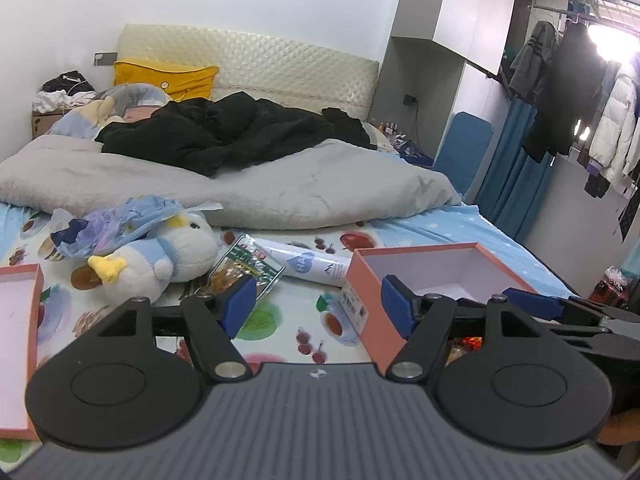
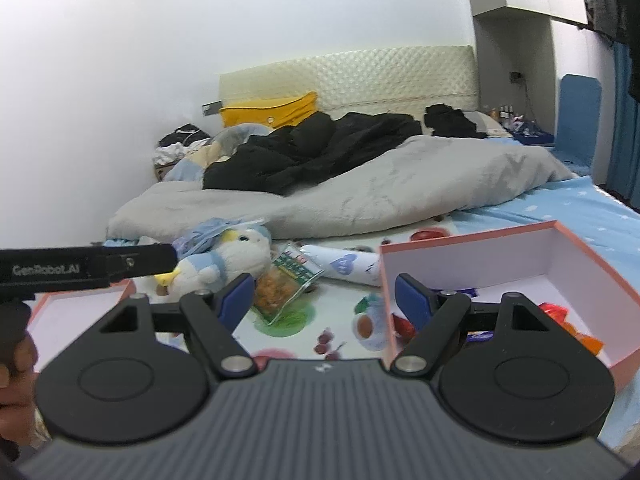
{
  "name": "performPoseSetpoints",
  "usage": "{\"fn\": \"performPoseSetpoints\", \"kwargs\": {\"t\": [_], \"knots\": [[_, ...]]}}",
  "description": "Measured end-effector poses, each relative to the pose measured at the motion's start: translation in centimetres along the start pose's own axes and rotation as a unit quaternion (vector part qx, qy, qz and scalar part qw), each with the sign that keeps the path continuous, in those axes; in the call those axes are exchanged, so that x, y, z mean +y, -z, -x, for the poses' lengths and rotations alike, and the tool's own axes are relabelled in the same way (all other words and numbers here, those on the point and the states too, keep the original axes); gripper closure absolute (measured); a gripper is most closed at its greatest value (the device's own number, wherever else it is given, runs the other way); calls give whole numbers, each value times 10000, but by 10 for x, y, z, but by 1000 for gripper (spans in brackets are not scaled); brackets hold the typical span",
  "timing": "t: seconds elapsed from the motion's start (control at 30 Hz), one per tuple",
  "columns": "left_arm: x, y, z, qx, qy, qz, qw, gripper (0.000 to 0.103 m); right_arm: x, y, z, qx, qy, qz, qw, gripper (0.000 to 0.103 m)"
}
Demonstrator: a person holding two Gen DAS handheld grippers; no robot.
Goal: Organize snacks
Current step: 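Lift both tools out of the pink box back over the snack pile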
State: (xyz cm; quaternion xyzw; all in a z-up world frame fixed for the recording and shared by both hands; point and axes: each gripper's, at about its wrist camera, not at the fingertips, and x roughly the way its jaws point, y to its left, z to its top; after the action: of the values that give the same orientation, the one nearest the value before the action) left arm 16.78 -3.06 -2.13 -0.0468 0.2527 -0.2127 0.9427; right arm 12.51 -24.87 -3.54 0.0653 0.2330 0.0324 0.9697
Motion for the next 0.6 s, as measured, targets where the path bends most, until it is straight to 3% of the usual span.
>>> {"fn": "performPoseSetpoints", "kwargs": {"t": [0.3, 0.6], "knots": [[20, 37, -3, 271, -138, 164, 9994, 27, 15, 29, -9, 229, -218, 125, 9994, 24], [51, 61, -48, 654, -355, 390, 9965, 27, 14, 48, -40, 551, -154, 243, 9981, 25]]}}
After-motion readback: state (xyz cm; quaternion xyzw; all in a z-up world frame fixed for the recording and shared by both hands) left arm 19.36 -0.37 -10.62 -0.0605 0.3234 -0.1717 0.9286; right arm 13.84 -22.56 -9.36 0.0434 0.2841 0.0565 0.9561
